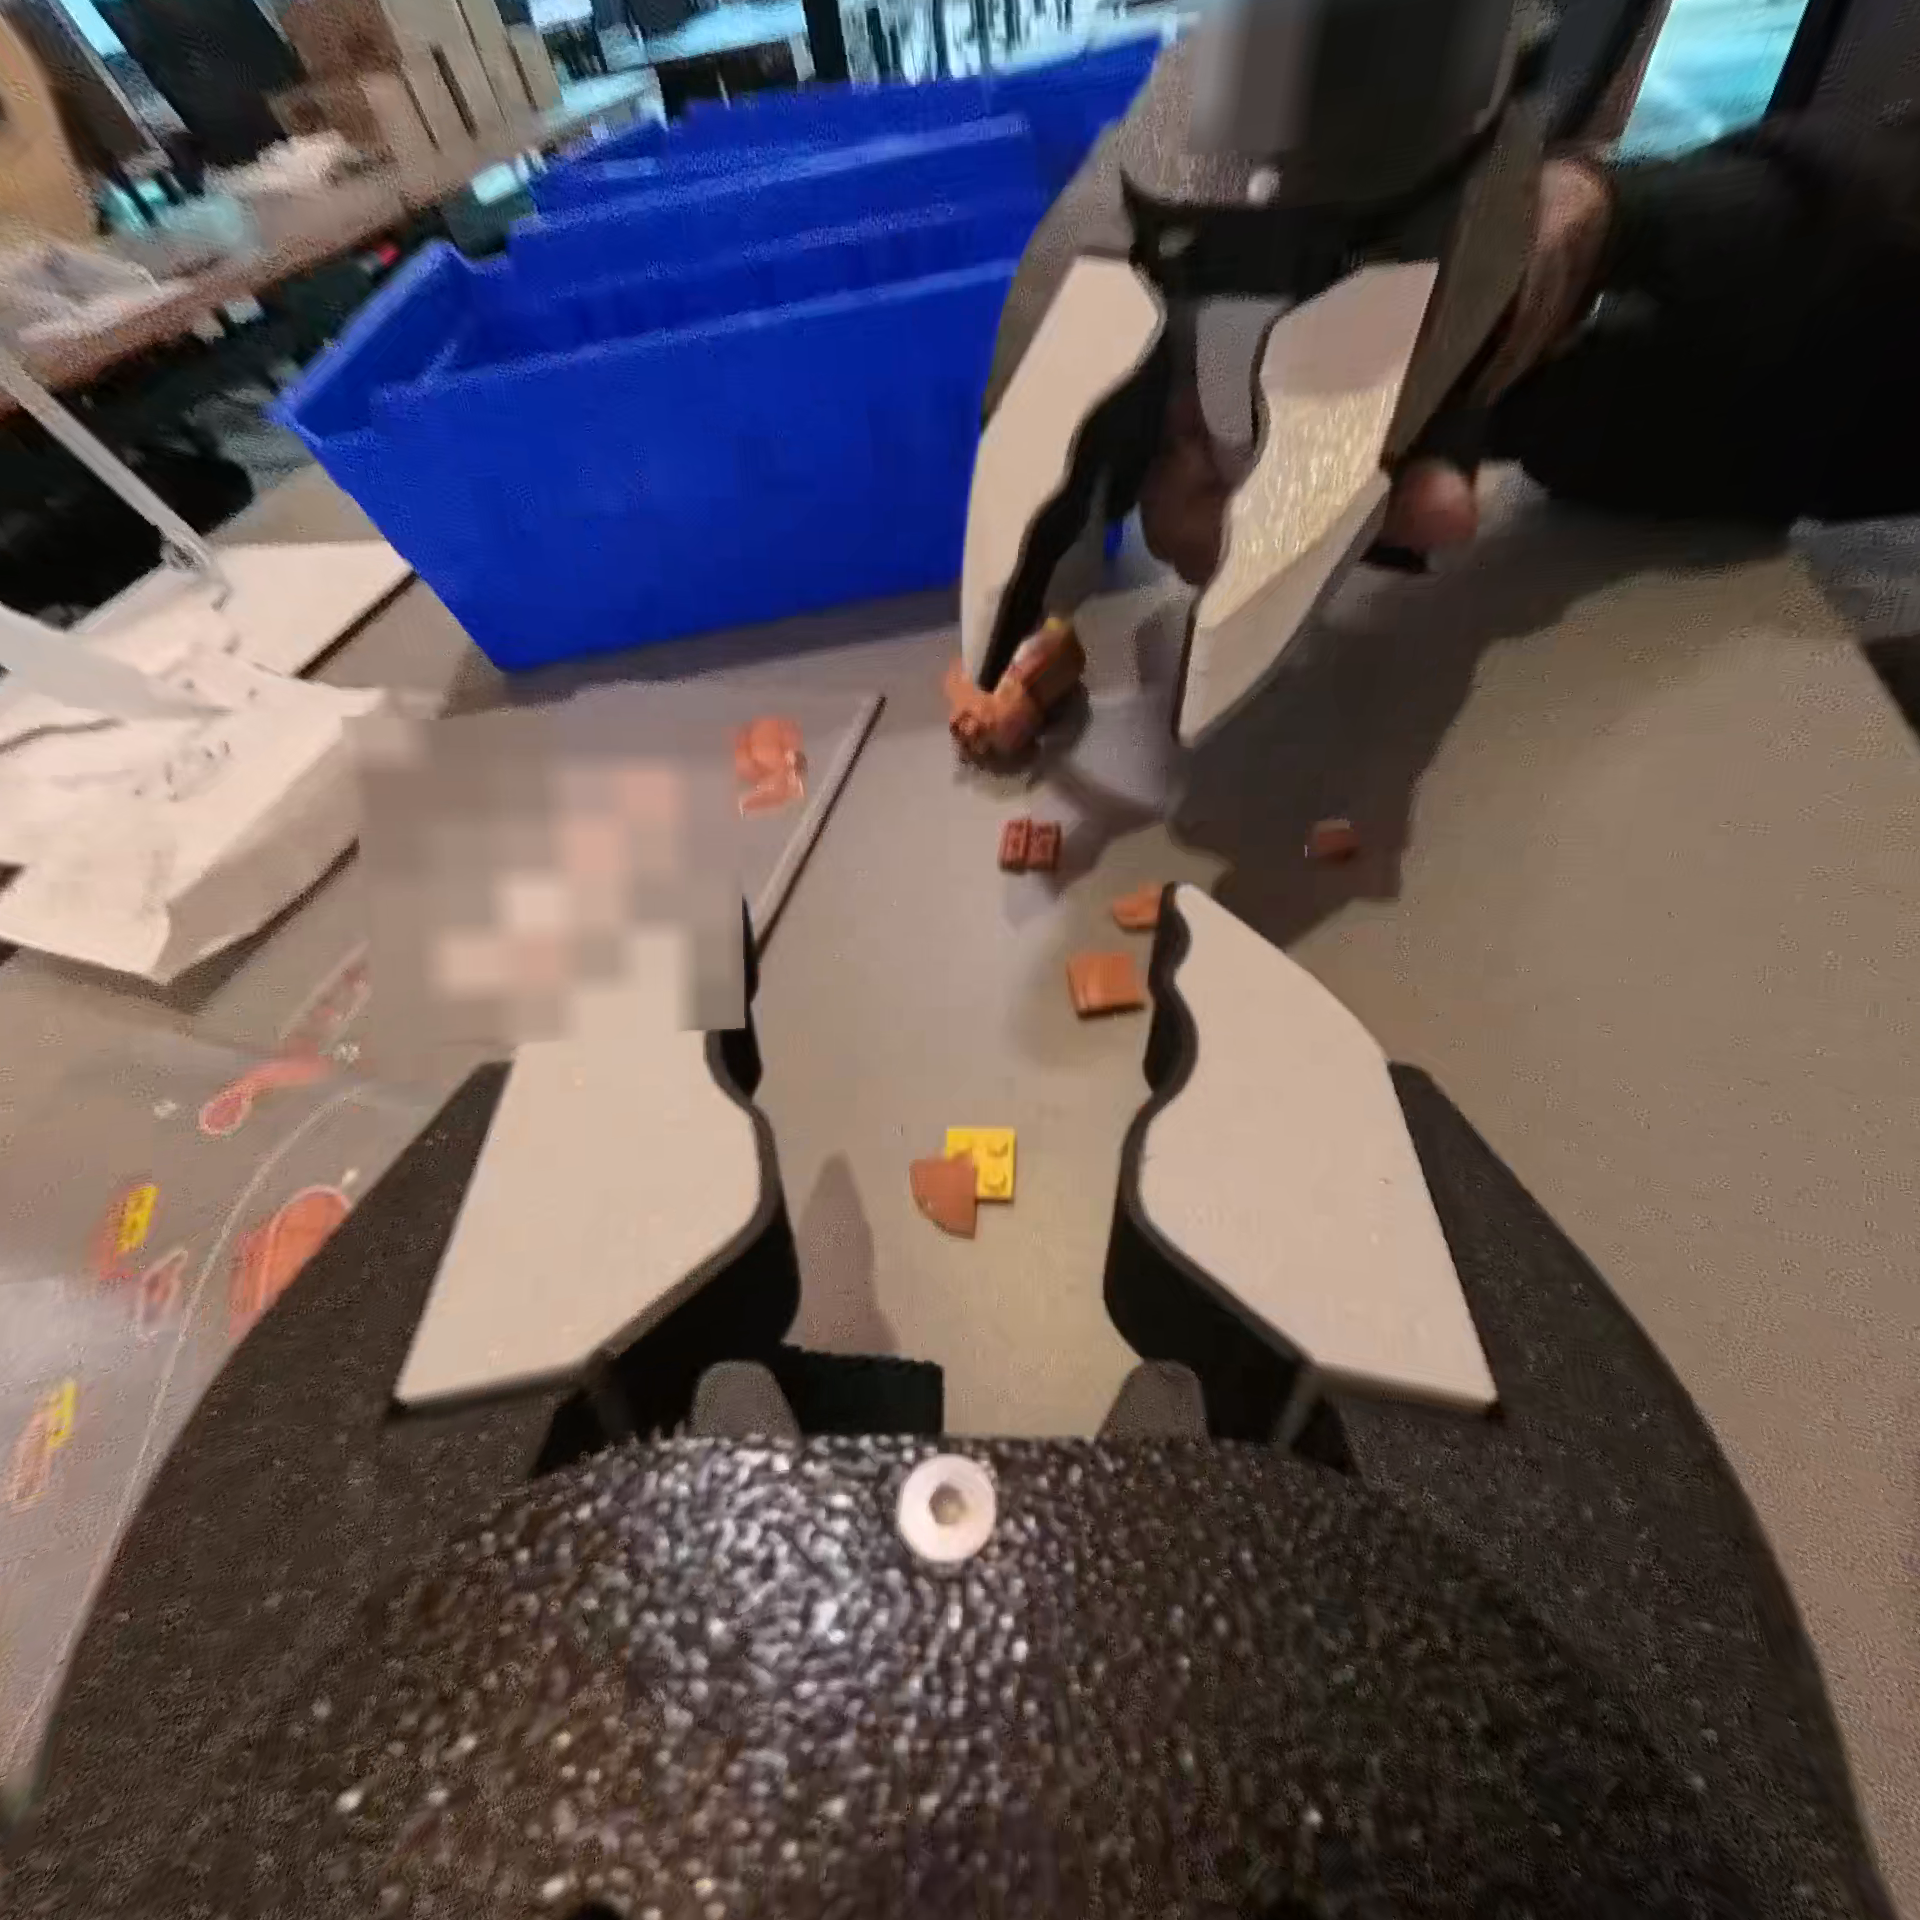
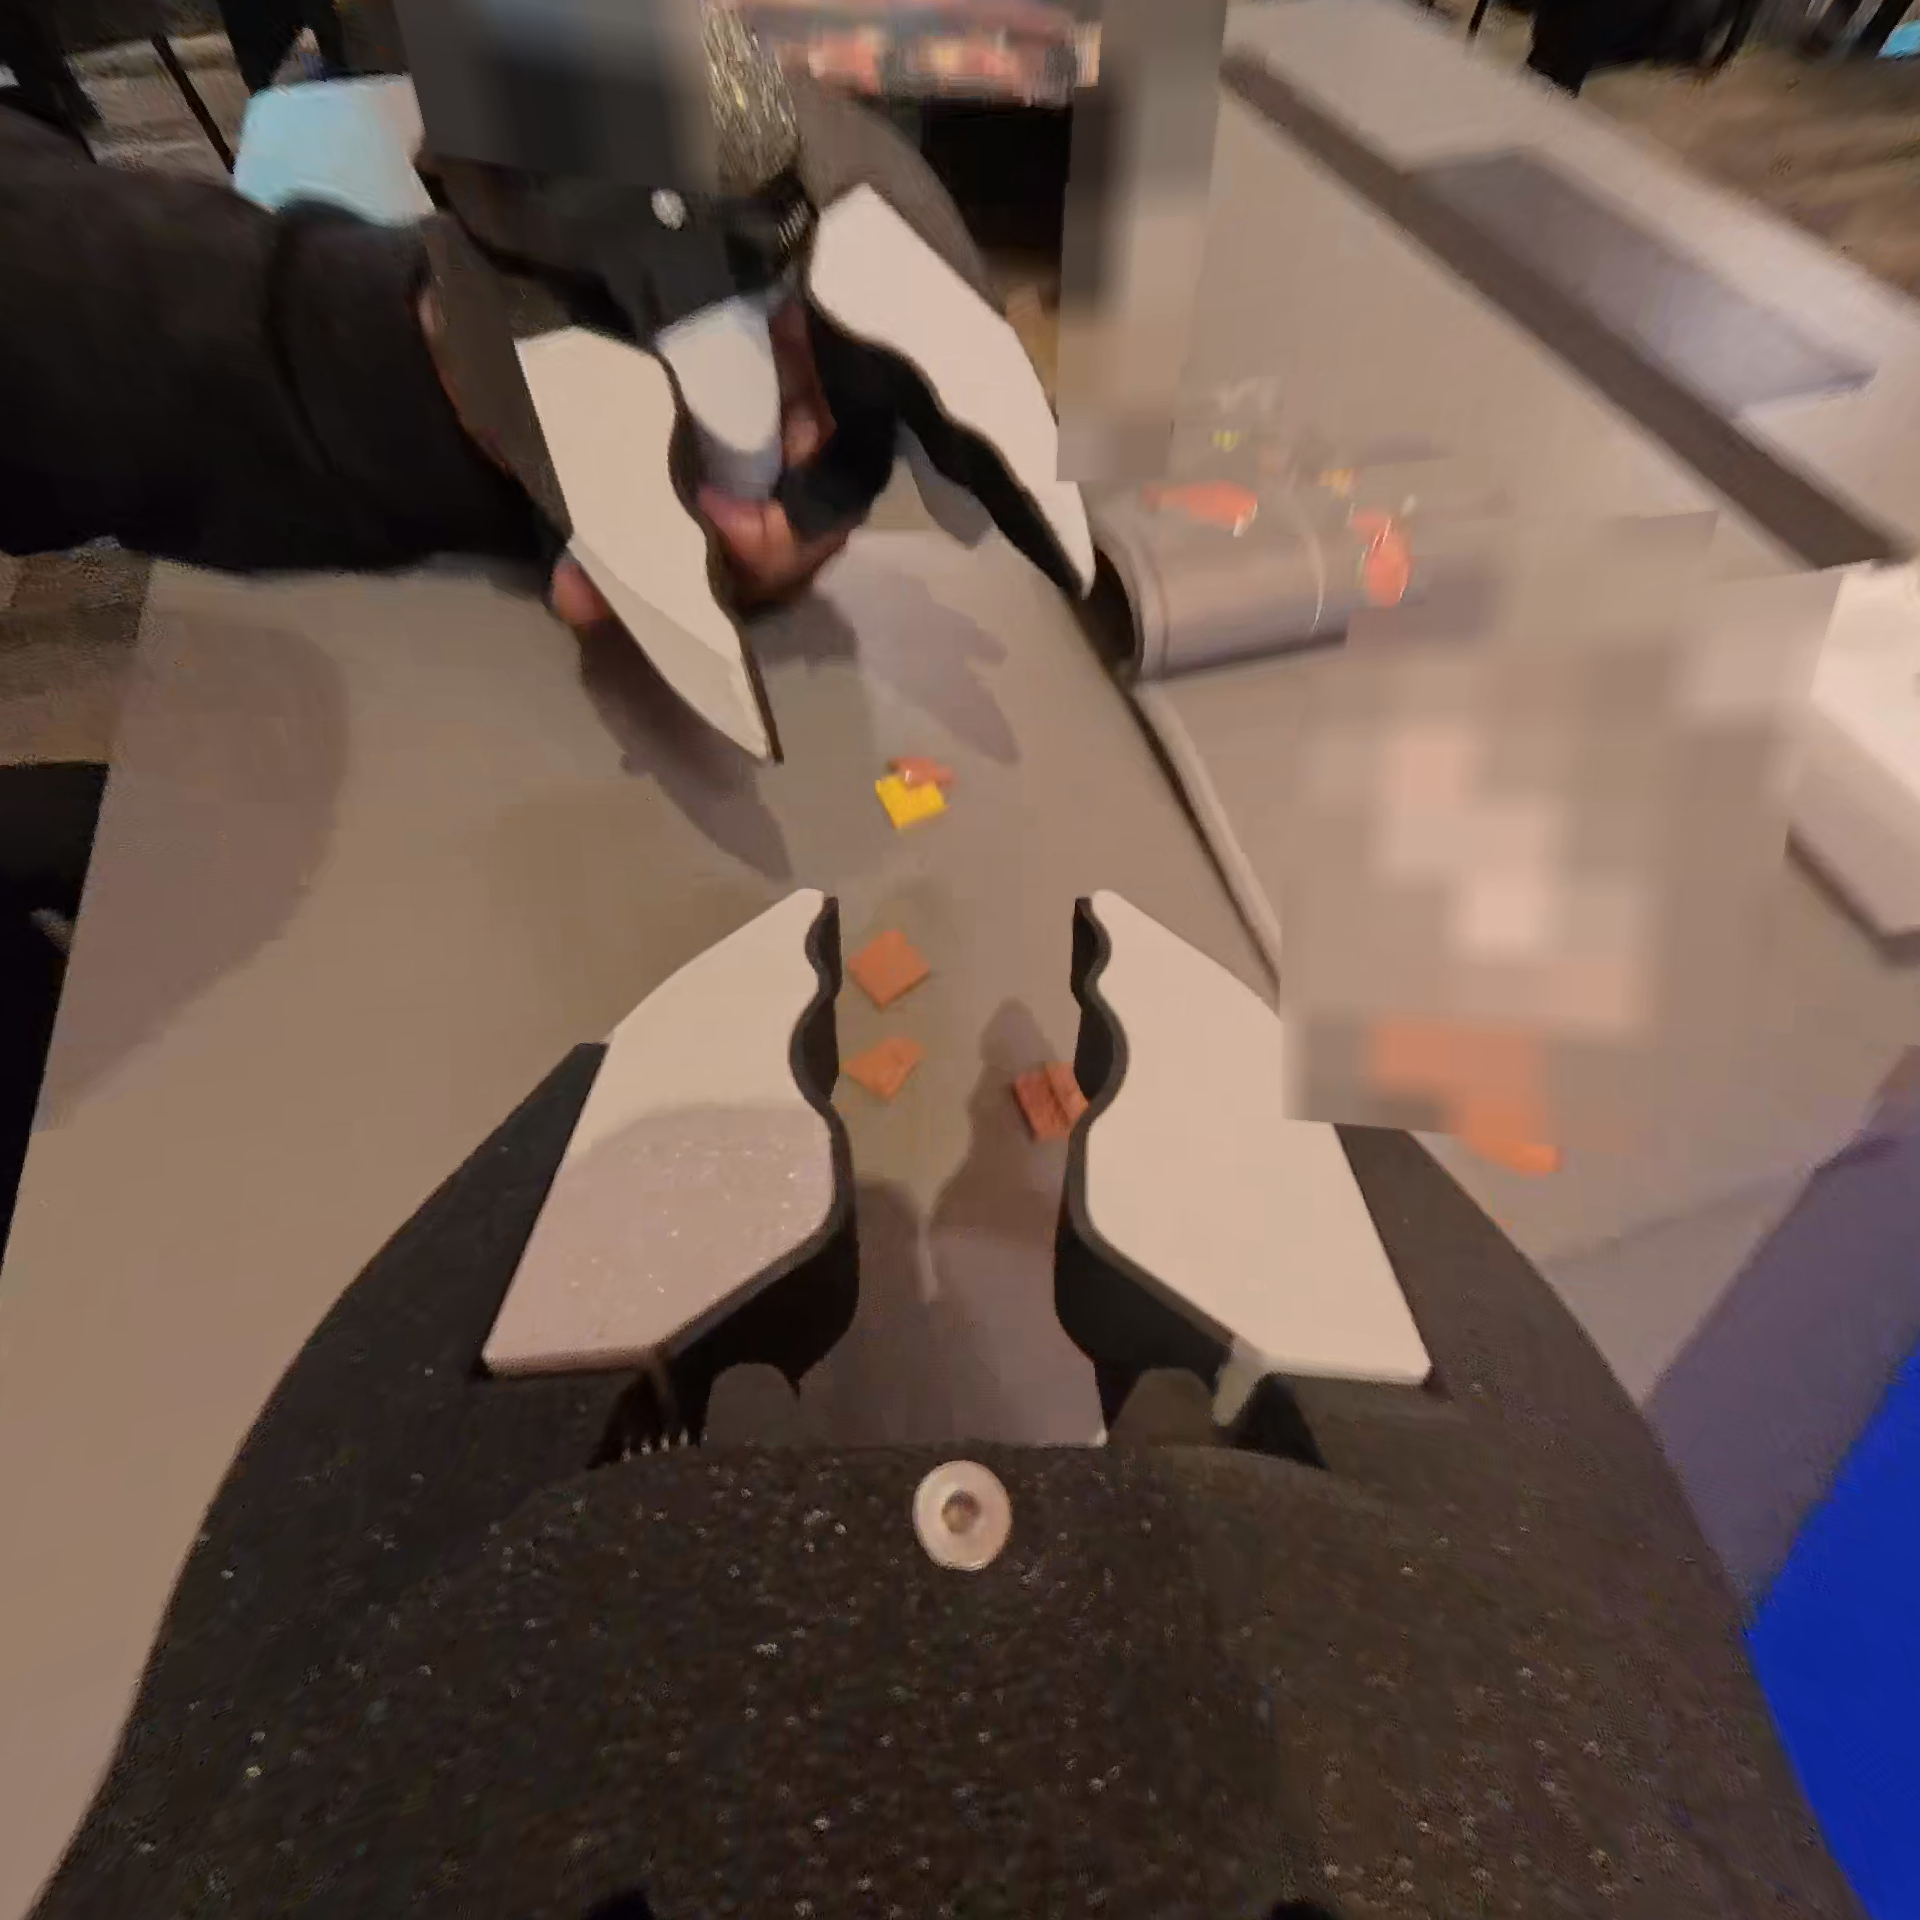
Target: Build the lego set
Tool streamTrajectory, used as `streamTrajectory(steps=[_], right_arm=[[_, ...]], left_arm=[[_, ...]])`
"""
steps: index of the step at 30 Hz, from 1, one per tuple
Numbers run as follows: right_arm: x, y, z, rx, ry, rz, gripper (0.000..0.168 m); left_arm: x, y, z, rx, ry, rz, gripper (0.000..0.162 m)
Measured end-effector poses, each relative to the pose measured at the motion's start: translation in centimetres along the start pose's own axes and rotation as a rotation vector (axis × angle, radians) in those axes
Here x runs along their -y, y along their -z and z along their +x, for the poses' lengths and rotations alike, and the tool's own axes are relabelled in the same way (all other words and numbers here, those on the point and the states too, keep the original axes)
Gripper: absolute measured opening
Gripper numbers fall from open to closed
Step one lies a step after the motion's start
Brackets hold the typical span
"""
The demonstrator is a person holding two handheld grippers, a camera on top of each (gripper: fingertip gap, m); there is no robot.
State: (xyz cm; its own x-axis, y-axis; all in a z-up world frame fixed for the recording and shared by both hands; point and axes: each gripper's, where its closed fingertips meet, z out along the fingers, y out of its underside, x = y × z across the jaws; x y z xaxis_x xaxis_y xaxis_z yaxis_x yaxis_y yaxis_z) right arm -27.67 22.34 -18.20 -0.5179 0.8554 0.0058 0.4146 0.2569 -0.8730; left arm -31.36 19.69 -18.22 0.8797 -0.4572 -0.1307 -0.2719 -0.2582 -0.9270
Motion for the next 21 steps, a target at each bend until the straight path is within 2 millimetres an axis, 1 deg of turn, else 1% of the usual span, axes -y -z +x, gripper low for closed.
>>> streamTrajectory(steps=[1, 3, 4, 5, 6, 7, 9, 13, 15, 18, 21], right_arm=[[-0.9, -0.1, -0.2, 0.018, -0.032, -0.027, 0.041], [-2.0, -0.5, -0.5, 0.048, -0.069, -0.084, 0.039], [-2.2, -0.7, -0.6, 0.051, -0.066, -0.107, 0.039], [-2.3, -0.9, -0.7, 0.053, -0.054, -0.119, 0.039], [-2.3, -1.0, -0.8, 0.054, -0.042, -0.126, 0.039], [-2.4, -1.1, -0.9, 0.052, -0.036, -0.133, 0.038], [-2.8, -0.9, -0.9, 0.036, -0.021, -0.152, 0.037], [-2.9, -0.9, -1.2, 0.041, -0.020, -0.145, 0.033], [-2.7, -1.1, -1.7, 0.035, 0.025, -0.138, 0.033], [-2.7, -1.5, -2.5, 0.062, 0.016, -0.127, 0.033], [-3.2, -2.0, -2.6, 0.055, 0.002, -0.157, 0.033]], left_arm=[[-1.3, 0.1, 0.1, -0.001, -0.012, -0.074, 0.069], [-3.4, 0.5, 0.1, -0.019, 0.000, -0.213, 0.067], [-3.9, 0.7, -0.3, -0.005, 0.033, -0.253, 0.065], [-4.3, 1.0, -0.4, -0.015, 0.082, -0.279, 0.065], [-4.7, 1.2, -0.3, -0.041, 0.131, -0.301, 0.061], [-5.0, 1.3, -0.4, -0.051, 0.169, -0.317, 0.057], [-5.6, 1.3, -0.3, -0.068, 0.204, -0.343, 0.056], [-6.6, 1.1, 0.0, -0.073, 0.209, -0.409, 0.052], [-7.0, 0.9, 0.0, -0.065, 0.207, -0.435, 0.049], [-7.3, 0.8, 0.0, -0.067, 0.209, -0.451, 0.045], [-7.3, 0.7, 0.0, -0.057, 0.195, -0.455, 0.043]])
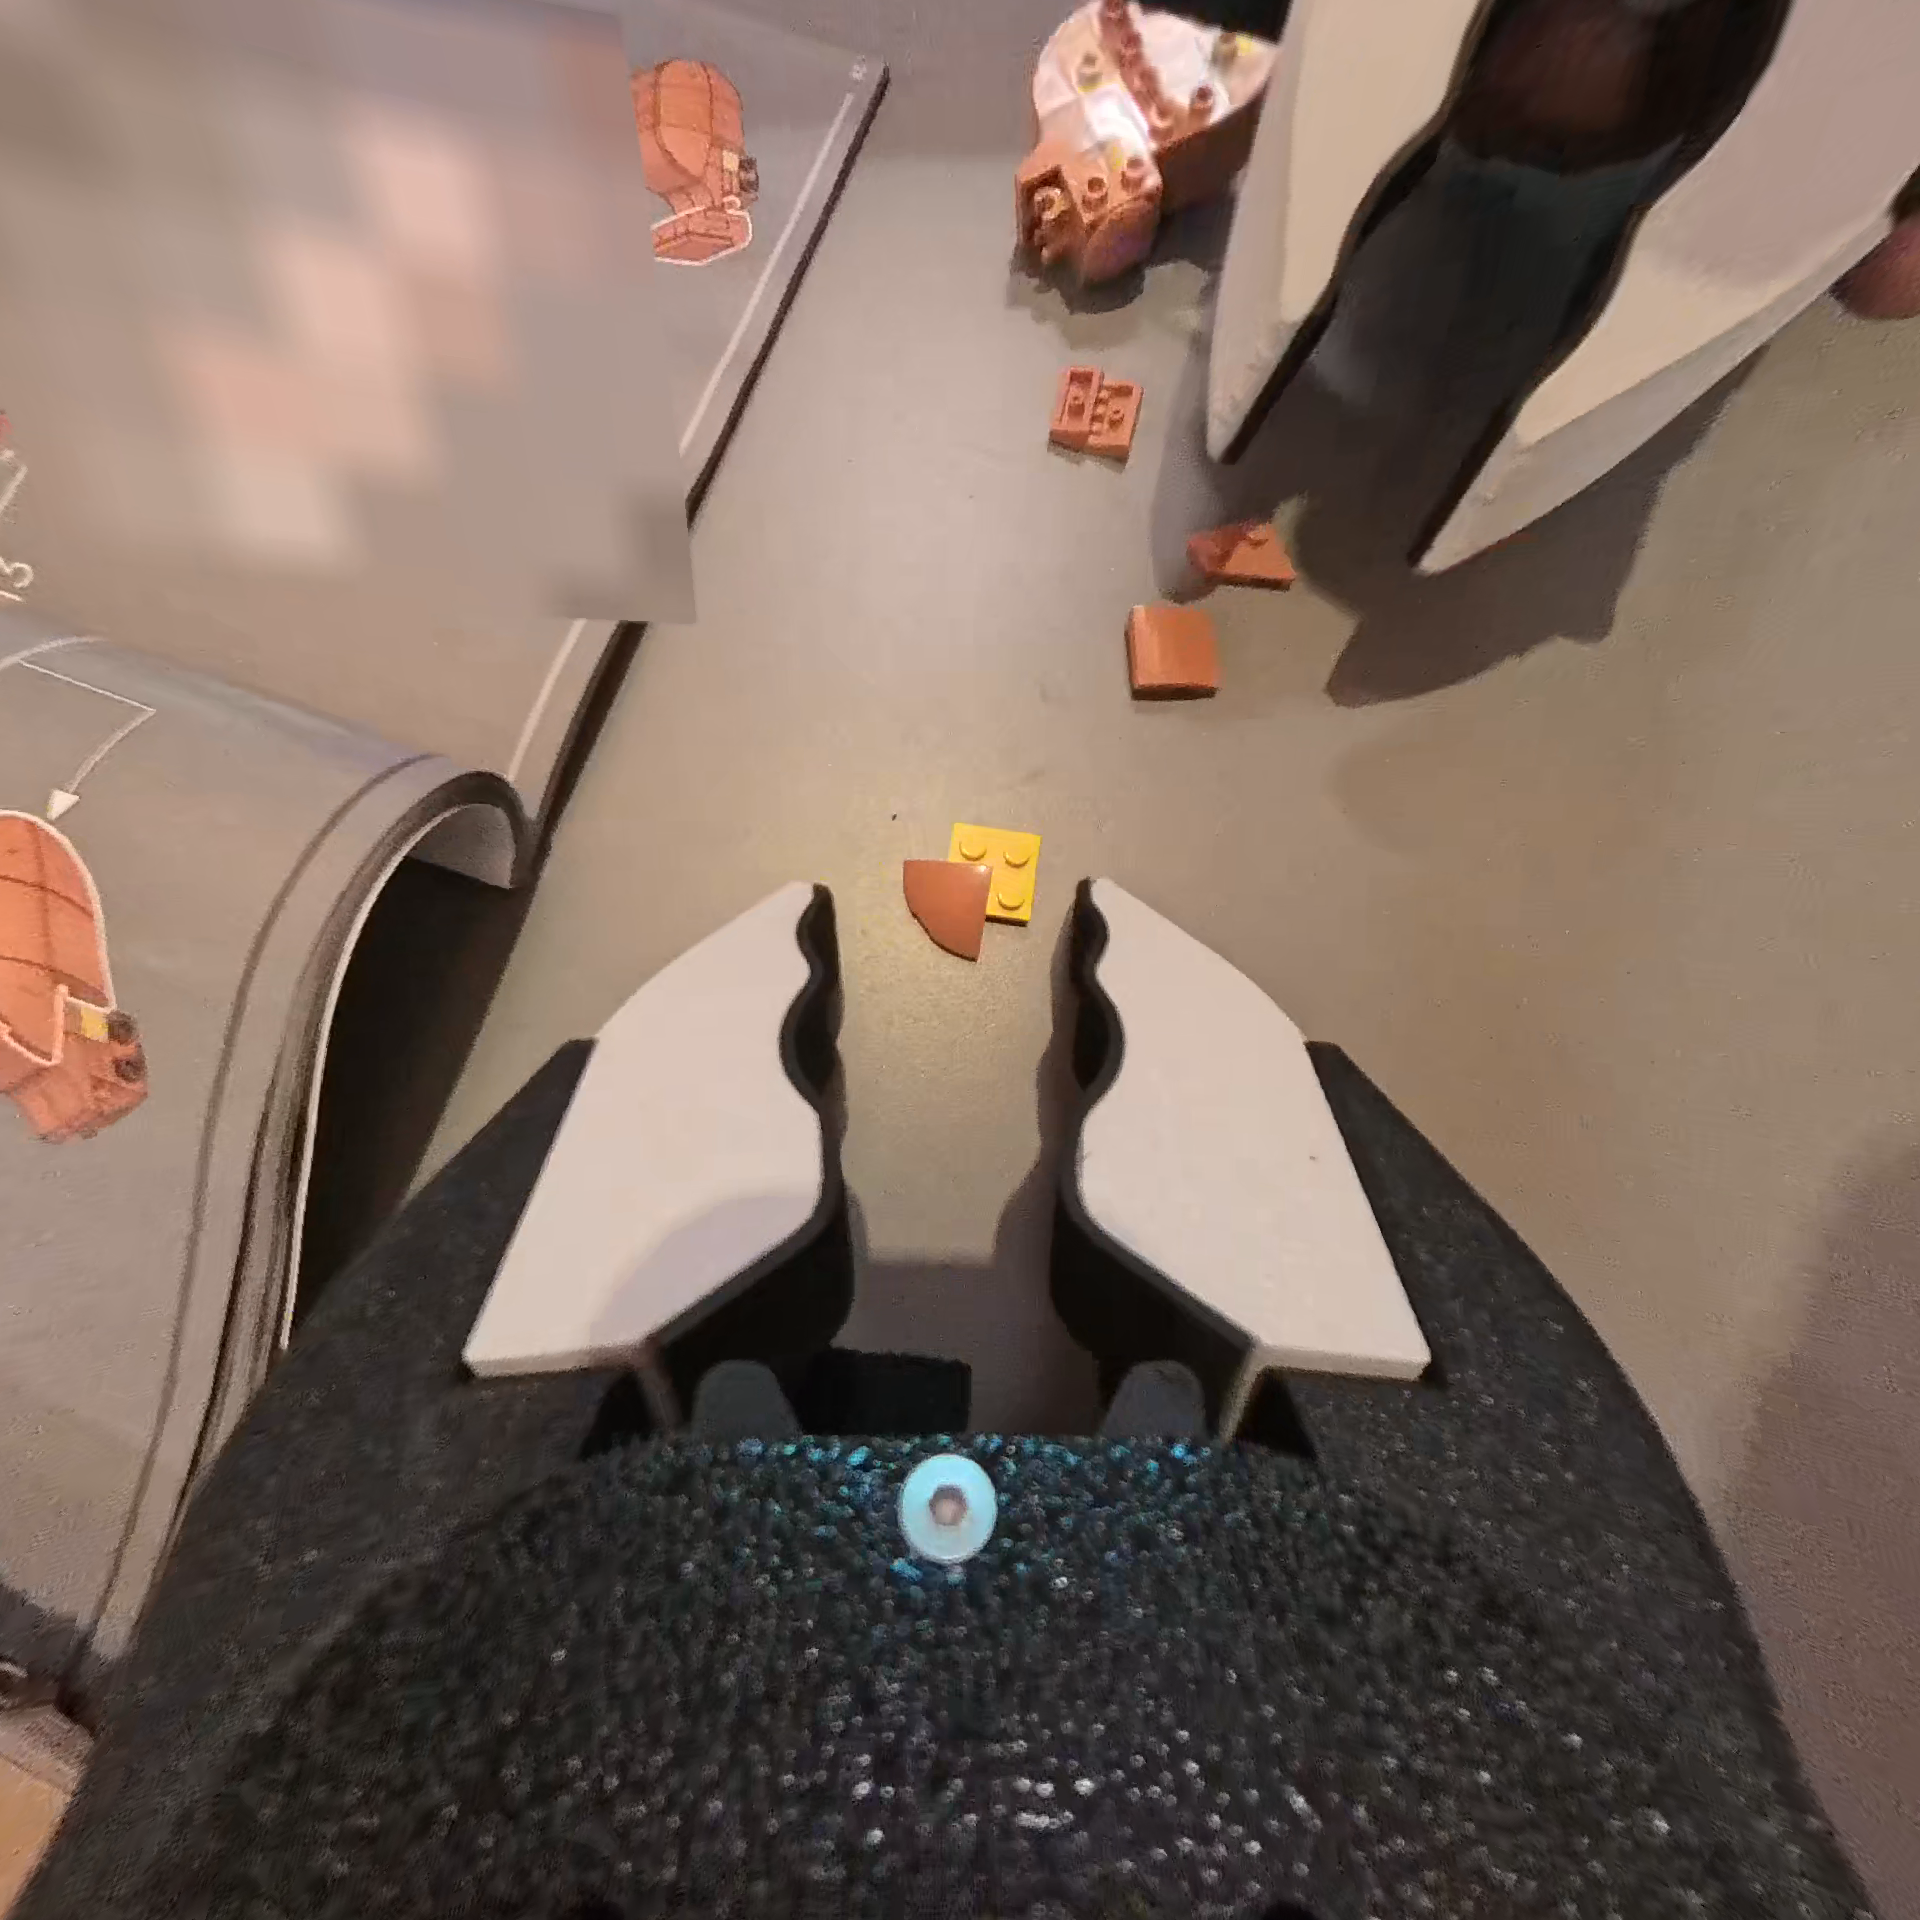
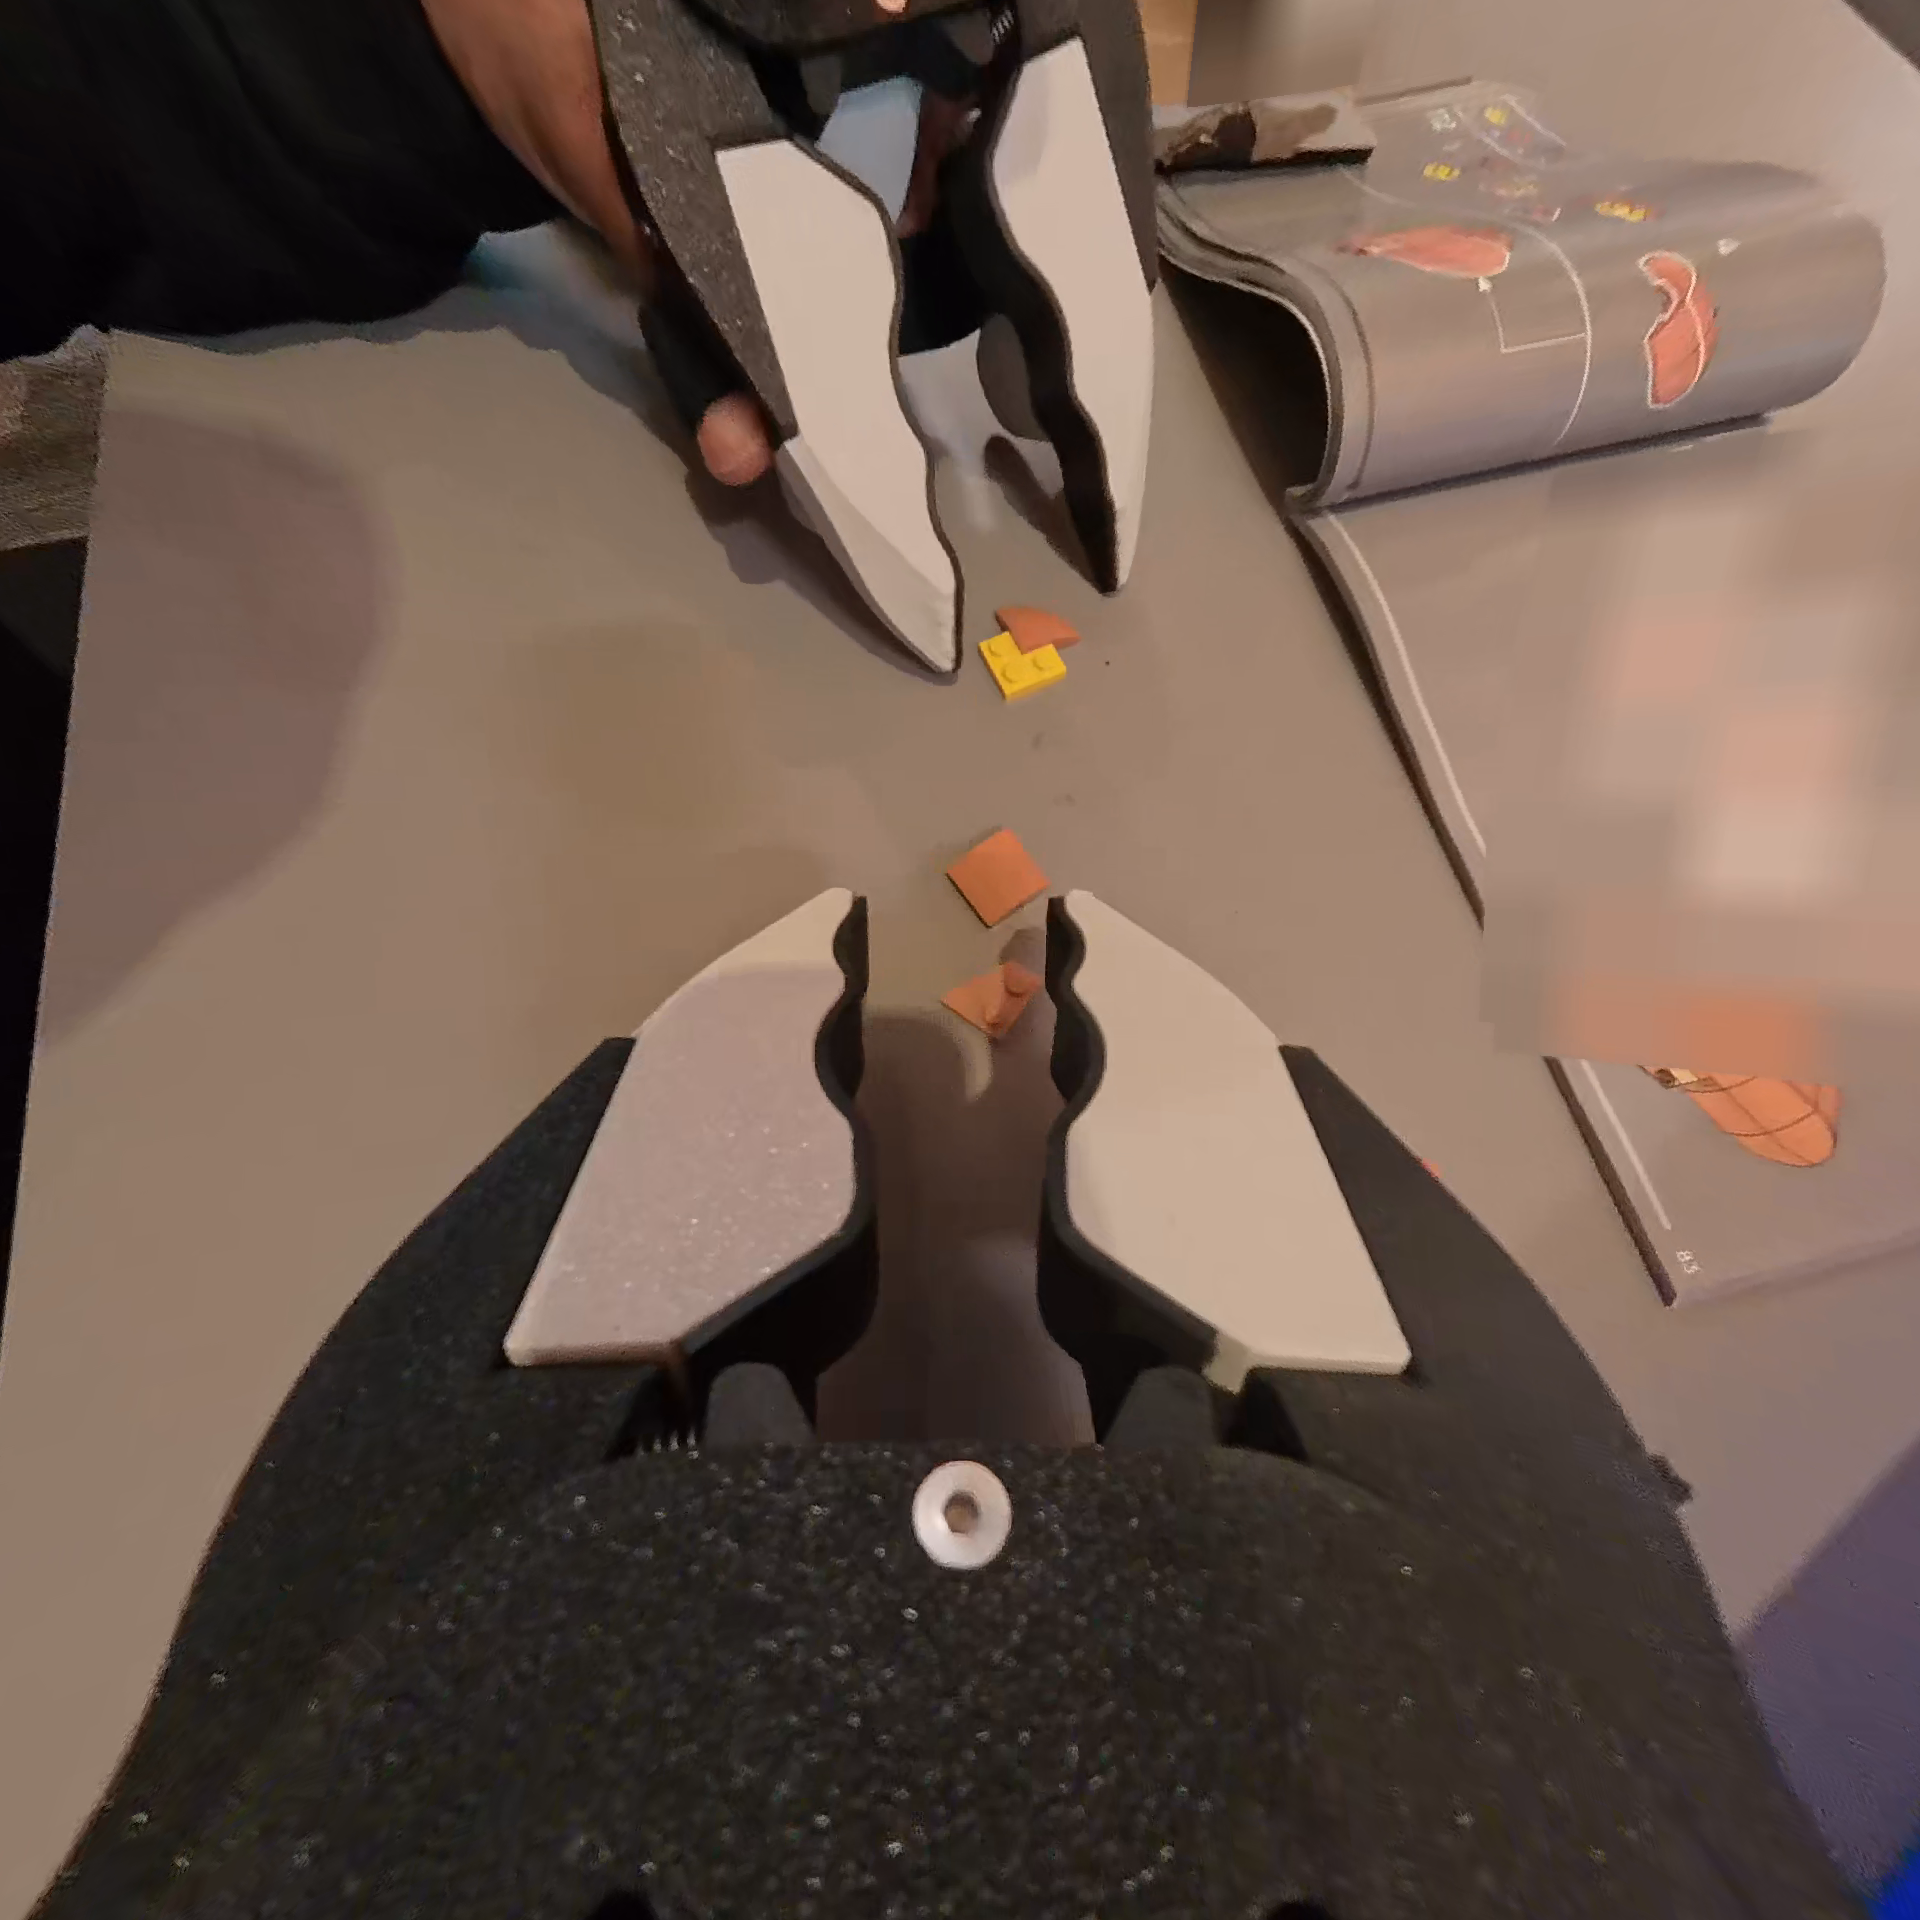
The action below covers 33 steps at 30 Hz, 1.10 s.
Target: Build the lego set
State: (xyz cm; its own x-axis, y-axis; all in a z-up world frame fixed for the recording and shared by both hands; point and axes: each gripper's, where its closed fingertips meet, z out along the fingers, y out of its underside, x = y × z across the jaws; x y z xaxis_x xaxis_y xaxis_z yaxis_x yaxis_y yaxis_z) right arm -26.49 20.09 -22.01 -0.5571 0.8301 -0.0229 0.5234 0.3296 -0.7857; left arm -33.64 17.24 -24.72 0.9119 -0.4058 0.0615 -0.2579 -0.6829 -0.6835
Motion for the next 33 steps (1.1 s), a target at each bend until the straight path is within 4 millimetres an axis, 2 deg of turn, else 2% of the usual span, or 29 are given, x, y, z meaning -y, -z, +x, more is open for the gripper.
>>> streamTrajectory(steps=[7, 10, 15, 20, 26, 27, 28, 30, 33], right_arm=[[0.1, -0.7, 0.7, -0.089, -0.136, -0.094, 0.034], [0.0, -1.0, 1.1, -0.111, -0.178, -0.132, 0.035], [-0.9, -2.2, 0.3, -0.069, -0.174, -0.251, 0.034], [-1.1, -2.8, 0.7, -0.075, -0.139, -0.297, 0.018], [-0.4, -3.6, 0.7, -0.033, -0.112, -0.287, 0.015], [-0.2, -3.6, 0.7, -0.029, -0.114, -0.275, 0.004], [-0.1, -3.6, 0.7, -0.025, -0.115, -0.261, 0.002], [0.2, -3.5, 0.6, -0.006, -0.121, -0.235, 0.006], [0.5, -2.9, 0.7, 0.009, -0.056, -0.230, 0.022]], left_arm=[[-0.1, -0.1, 0.6, 0.003, -0.064, -0.007, 0.023], [-0.1, -0.1, 0.8, 0.001, -0.077, -0.006, 0.022], [0.0, -0.1, 0.9, 0.012, -0.089, -0.003, 0.021], [0.0, -0.1, 1.0, 0.016, -0.103, 0.000, 0.021], [-0.1, 0.0, 1.4, 0.000, -0.124, 0.001, 0.021], [-0.1, 0.0, 1.4, -0.006, -0.128, 0.001, 0.021], [-0.1, 0.0, 1.5, -0.009, -0.132, 0.001, 0.021], [-0.1, -0.1, 1.7, -0.014, -0.146, 0.001, 0.021], [-0.1, 0.0, 1.9, -0.023, -0.159, 0.001, 0.021]])
